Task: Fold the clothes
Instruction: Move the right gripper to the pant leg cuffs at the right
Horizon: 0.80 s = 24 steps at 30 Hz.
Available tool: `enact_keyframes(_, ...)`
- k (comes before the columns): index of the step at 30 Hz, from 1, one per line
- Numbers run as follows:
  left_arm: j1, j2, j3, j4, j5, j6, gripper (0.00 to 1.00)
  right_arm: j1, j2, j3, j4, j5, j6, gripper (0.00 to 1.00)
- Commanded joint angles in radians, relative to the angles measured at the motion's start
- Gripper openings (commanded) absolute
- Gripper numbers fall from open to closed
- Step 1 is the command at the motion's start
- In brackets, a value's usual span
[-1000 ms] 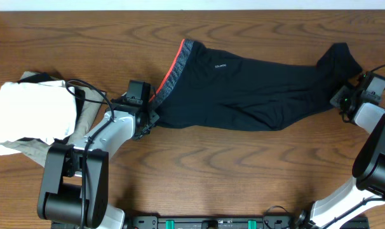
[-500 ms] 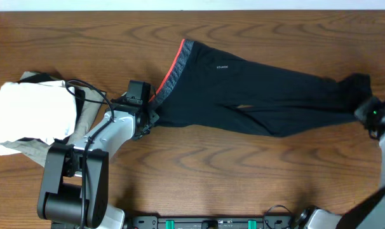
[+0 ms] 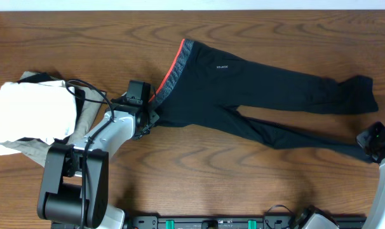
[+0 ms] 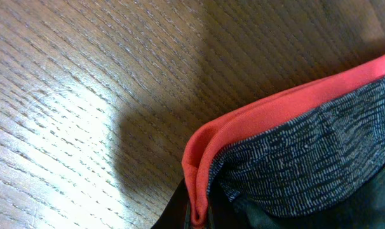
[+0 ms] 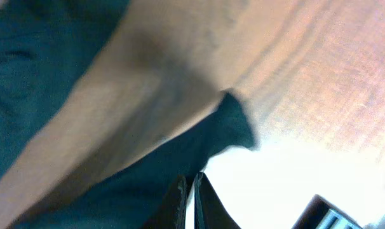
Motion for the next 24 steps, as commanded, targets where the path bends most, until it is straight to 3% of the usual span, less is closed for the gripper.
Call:
enact_keyframes(1, 0.010, 0.034, -0.037, -0.016, -0.048, 0.036, 0.06, -0.032, 0.025, 0.001, -0.037, 0.092, 0.044, 0.02)
enact_keyframes(11, 0.010, 0.034, -0.037, -0.015, -0.048, 0.039, 0.06, -0.111, 0.016, 0.001, -0.145, 0.010, 0.050, 0.02)
enact_keyframes(18, 0.010, 0.034, -0.037, -0.015, -0.048, 0.039, 0.07, -0.111, 0.018, -0.021, -0.144, 0.005, 0.048, 0.14)
enact_keyframes(20, 0.010, 0.034, -0.037, -0.016, -0.046, 0.039, 0.06, -0.112, 0.019, -0.046, -0.118, 0.004, 0.075, 0.23)
enact_keyframes(24, 0.010, 0.034, -0.037, -0.015, -0.044, 0.039, 0.06, -0.120, 0.035, -0.120, -0.012, -0.025, 0.092, 0.25)
